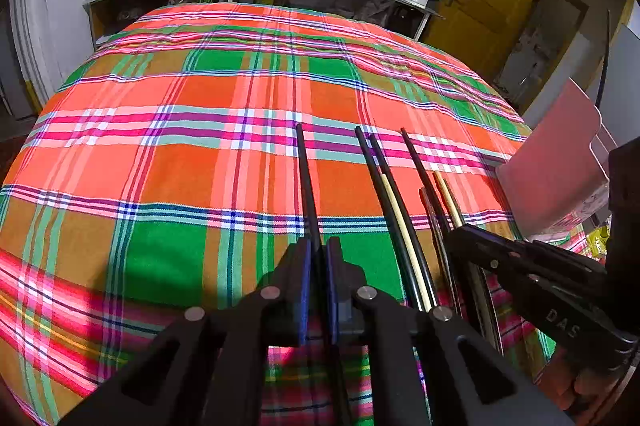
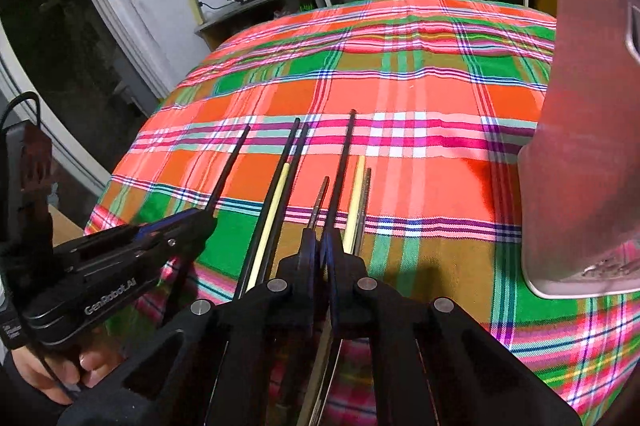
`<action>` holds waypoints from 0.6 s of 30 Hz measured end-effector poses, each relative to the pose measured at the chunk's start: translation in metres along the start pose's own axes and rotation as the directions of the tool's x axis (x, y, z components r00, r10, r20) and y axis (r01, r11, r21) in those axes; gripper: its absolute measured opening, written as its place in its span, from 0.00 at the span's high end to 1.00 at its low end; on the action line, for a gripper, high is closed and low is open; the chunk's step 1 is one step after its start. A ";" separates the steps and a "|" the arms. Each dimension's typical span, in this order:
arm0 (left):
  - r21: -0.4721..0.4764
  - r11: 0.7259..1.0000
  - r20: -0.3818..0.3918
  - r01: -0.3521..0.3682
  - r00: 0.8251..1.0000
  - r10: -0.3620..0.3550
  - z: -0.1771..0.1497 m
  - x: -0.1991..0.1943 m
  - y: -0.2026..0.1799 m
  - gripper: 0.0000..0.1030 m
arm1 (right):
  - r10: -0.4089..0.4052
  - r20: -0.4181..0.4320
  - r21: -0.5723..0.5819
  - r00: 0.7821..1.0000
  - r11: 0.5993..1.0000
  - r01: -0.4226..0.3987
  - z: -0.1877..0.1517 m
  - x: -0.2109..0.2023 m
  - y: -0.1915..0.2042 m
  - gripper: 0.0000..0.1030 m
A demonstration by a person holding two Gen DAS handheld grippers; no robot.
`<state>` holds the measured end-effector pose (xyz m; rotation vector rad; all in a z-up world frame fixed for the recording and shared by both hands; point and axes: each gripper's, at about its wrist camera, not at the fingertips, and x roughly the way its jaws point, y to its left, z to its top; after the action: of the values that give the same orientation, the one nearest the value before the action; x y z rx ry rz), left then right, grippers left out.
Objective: Organize utensils
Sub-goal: 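Close the left tool on a black chopstick while the right tool grasps another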
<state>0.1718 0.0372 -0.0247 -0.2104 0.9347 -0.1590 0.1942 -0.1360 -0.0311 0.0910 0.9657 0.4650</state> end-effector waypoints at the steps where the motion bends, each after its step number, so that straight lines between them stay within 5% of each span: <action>1: -0.003 1.000 0.000 0.002 1.000 -0.002 0.000 0.000 0.001 0.92 | -0.004 0.000 -0.001 1.000 1.000 0.004 0.001 0.000 0.000 0.95; 18: 0.022 1.000 -0.034 -0.011 0.999 0.012 0.027 0.017 0.000 0.87 | -0.084 -0.022 -0.013 0.996 0.996 0.084 0.028 0.017 0.001 0.94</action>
<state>0.2039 0.0361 -0.0224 -0.1823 0.9673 -0.1626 0.2249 -0.1248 -0.0274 0.0345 0.9851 0.3953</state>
